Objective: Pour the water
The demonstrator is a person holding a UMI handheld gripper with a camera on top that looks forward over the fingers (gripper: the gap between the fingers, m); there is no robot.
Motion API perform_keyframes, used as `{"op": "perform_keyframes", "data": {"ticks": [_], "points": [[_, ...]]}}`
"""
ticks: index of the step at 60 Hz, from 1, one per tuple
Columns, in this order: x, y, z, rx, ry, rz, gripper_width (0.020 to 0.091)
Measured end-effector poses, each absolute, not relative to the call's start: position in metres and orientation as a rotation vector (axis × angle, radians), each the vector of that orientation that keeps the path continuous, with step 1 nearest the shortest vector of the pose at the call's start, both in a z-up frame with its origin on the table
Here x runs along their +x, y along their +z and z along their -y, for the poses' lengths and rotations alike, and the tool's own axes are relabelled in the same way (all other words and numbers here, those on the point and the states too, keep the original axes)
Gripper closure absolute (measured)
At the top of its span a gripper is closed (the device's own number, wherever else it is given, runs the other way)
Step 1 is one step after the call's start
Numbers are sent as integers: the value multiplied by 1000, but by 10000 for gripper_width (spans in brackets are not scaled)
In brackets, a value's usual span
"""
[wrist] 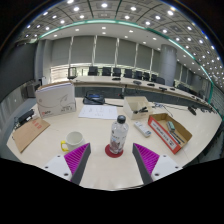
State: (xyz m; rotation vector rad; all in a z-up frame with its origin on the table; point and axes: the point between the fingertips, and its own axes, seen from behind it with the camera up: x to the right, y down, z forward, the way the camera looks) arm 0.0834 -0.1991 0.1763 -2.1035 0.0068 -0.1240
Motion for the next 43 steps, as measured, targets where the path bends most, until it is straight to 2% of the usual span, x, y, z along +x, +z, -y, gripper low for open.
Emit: {"op": "perform_keyframes", "data": {"ticks": [12,23,43], "points": [[30,211,284,-2145,-103,-18,246],[-1,218,325,-2165,-83,-5,242],[7,219,334,-2170,-138,-25,242]]}}
